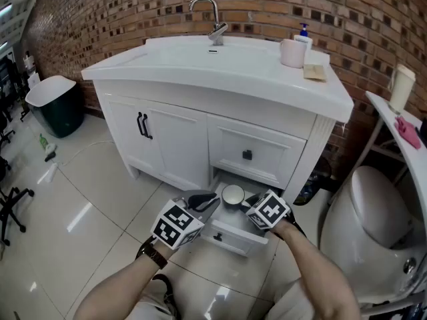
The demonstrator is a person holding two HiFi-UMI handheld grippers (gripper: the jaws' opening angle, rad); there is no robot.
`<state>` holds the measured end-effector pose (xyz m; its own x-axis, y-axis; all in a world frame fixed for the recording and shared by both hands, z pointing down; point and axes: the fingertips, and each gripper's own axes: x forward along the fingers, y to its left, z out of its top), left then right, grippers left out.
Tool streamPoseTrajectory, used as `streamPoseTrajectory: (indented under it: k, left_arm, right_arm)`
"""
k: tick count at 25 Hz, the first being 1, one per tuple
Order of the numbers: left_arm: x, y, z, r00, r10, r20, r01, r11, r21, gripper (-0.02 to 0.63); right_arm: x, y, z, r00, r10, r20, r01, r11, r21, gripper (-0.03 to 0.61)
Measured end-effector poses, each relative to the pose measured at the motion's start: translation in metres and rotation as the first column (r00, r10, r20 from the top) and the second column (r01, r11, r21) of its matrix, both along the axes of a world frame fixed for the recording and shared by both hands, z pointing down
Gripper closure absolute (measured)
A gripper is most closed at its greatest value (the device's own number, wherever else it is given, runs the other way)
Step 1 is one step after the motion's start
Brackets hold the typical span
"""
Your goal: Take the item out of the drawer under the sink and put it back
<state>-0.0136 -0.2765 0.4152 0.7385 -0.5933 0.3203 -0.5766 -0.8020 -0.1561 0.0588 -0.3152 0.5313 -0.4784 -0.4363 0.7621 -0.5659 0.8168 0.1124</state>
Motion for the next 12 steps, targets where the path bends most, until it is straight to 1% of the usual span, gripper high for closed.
streamPoseTrajectory:
  k: [3,6,9,12]
  left_arm:
    - [-0.003,-0.002,-0.006,1.0,0.004,0.026,-0.005,1.0,0.025,0.552]
    - [0.001,-0.001,-0.003,0.998,0.021,0.058,-0.022,0.999,0.027,0.552]
    - [0.01,-0.001,0.001,0.998,0.042,0.055,-0.044,0.999,0.027,0.552]
    - [0.017,0.001,0.007,0.996,0.054,0.076,-0.055,0.998,0.019,0.554]
  right_arm:
    - [-0.004,0.006,-0.039,0.992,0.023,0.122,-0.03,0.998,0.053,0.512]
    - [0.009,0.017,-0.069,0.979,0.042,0.198,-0.059,0.995,0.084,0.511]
    - [0.027,0.031,-0.083,0.974,0.046,0.224,-0.067,0.994,0.086,0.511]
    - [0.04,0.042,-0.084,0.977,0.05,0.209,-0.07,0.993,0.091,0.511]
